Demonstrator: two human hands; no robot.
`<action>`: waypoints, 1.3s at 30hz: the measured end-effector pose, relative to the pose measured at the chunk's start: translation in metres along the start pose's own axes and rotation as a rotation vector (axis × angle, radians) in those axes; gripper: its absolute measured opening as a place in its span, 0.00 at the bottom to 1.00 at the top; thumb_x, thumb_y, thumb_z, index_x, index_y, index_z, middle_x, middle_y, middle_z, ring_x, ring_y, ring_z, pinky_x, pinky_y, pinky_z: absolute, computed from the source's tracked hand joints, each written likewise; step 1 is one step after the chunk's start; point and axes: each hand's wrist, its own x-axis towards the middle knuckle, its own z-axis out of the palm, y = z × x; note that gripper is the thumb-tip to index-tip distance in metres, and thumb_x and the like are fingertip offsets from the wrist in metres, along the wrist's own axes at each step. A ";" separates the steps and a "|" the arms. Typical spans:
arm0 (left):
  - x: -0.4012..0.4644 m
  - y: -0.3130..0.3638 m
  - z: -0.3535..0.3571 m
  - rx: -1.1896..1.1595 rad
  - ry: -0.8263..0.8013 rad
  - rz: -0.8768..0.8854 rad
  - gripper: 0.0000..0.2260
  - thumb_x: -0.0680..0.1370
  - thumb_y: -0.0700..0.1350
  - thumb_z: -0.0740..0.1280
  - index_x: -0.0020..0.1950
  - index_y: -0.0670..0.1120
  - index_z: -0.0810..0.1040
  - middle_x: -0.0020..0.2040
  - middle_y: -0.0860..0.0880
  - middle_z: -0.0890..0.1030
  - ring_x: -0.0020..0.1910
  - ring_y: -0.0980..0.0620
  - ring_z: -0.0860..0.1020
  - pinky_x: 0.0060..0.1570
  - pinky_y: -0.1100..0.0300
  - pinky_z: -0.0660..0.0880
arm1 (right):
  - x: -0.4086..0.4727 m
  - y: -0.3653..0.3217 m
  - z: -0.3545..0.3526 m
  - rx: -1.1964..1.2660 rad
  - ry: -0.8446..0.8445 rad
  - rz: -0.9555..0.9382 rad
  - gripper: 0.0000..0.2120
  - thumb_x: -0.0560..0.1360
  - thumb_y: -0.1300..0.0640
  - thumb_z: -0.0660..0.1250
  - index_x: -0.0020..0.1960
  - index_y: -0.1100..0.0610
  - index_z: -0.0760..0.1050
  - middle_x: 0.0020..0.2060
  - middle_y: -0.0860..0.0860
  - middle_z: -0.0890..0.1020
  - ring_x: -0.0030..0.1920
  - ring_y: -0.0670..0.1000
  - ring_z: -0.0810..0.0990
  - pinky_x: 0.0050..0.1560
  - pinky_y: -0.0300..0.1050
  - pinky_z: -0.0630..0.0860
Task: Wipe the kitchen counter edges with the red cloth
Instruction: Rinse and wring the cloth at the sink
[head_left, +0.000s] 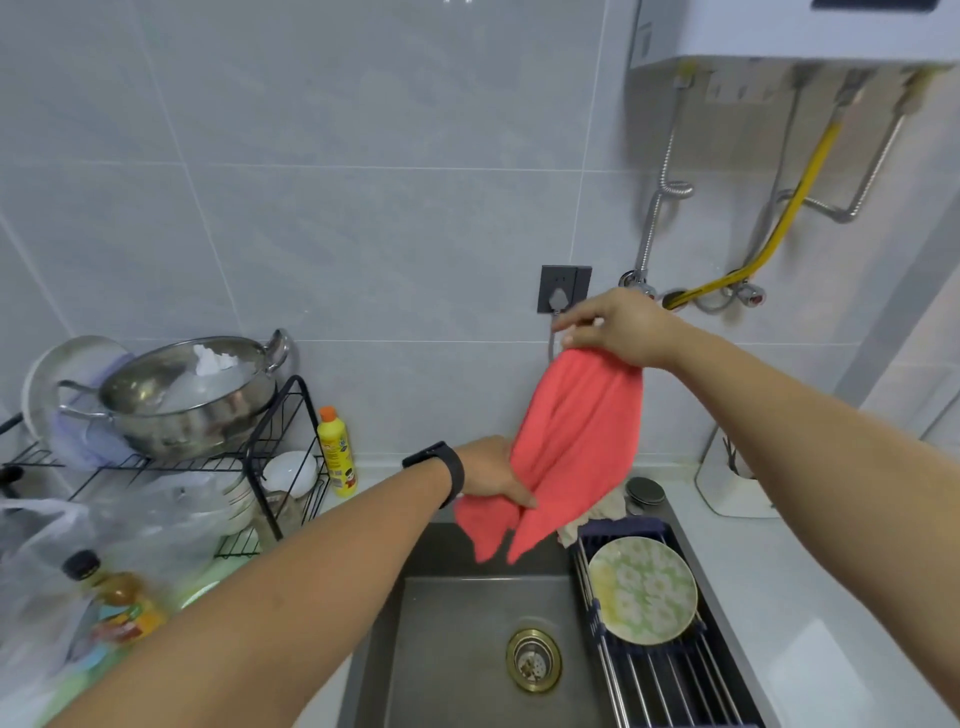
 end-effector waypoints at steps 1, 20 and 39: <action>-0.002 -0.007 -0.007 0.055 0.009 -0.012 0.23 0.69 0.47 0.81 0.63 0.48 0.82 0.56 0.51 0.86 0.52 0.49 0.84 0.59 0.54 0.80 | -0.007 0.012 0.001 -0.035 -0.021 0.043 0.13 0.76 0.52 0.76 0.60 0.50 0.85 0.53 0.48 0.86 0.57 0.45 0.80 0.49 0.18 0.64; -0.008 -0.026 -0.036 0.649 0.067 -0.144 0.11 0.70 0.44 0.76 0.50 0.43 0.81 0.43 0.46 0.82 0.41 0.44 0.79 0.42 0.53 0.78 | -0.038 0.053 0.067 0.116 -0.377 0.257 0.20 0.74 0.42 0.76 0.37 0.56 0.74 0.31 0.47 0.74 0.36 0.48 0.74 0.41 0.46 0.68; -0.017 -0.031 -0.031 0.479 0.165 0.118 0.09 0.75 0.44 0.73 0.50 0.48 0.73 0.45 0.49 0.79 0.44 0.47 0.77 0.42 0.55 0.72 | -0.071 0.008 0.197 0.549 -0.003 0.425 0.03 0.76 0.60 0.65 0.45 0.53 0.74 0.36 0.51 0.81 0.39 0.53 0.78 0.41 0.46 0.72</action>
